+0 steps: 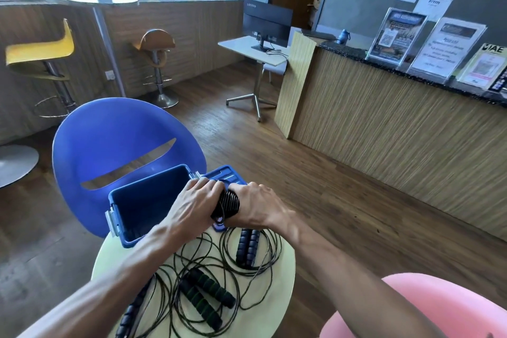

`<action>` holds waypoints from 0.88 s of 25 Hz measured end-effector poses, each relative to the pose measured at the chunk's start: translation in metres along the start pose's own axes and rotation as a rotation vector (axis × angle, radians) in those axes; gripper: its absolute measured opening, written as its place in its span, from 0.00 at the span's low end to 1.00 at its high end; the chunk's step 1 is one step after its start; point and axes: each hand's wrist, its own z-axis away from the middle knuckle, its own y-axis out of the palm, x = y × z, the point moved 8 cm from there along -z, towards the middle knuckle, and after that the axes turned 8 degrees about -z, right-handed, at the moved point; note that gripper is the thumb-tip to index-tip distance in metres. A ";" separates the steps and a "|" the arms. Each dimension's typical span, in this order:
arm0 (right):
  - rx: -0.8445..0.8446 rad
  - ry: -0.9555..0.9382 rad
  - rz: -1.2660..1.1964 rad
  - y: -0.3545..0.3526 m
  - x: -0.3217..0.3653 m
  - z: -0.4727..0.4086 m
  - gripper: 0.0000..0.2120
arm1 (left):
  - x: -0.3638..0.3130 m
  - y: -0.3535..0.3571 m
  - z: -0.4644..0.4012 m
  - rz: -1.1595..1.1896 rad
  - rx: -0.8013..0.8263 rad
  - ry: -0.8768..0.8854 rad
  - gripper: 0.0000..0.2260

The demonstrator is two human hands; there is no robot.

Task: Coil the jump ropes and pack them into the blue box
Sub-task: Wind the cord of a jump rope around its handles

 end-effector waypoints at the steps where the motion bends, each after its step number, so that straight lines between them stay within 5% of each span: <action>1: 0.020 0.030 -0.056 0.000 -0.004 0.000 0.16 | -0.001 0.000 0.002 -0.019 -0.082 -0.002 0.16; 4: 0.096 0.074 -0.121 0.010 -0.012 0.000 0.17 | -0.005 0.001 0.006 -0.056 -0.108 0.038 0.16; 8: 0.078 0.055 -0.083 0.013 -0.010 0.004 0.20 | 0.016 0.020 -0.003 0.030 0.535 -0.009 0.44; 10: 0.059 -0.006 -0.024 0.009 -0.003 0.004 0.20 | 0.019 0.020 -0.007 0.058 0.657 -0.015 0.41; 13: 0.007 -0.017 -0.007 0.004 0.000 0.003 0.20 | 0.011 0.005 -0.012 0.021 0.411 0.026 0.24; 18: 0.048 0.048 -0.084 0.014 -0.011 0.004 0.17 | -0.007 0.006 0.010 -0.128 -0.065 0.051 0.17; 22: 0.123 0.103 -0.189 0.023 -0.020 0.006 0.17 | -0.011 0.006 0.013 -0.093 -0.077 0.049 0.17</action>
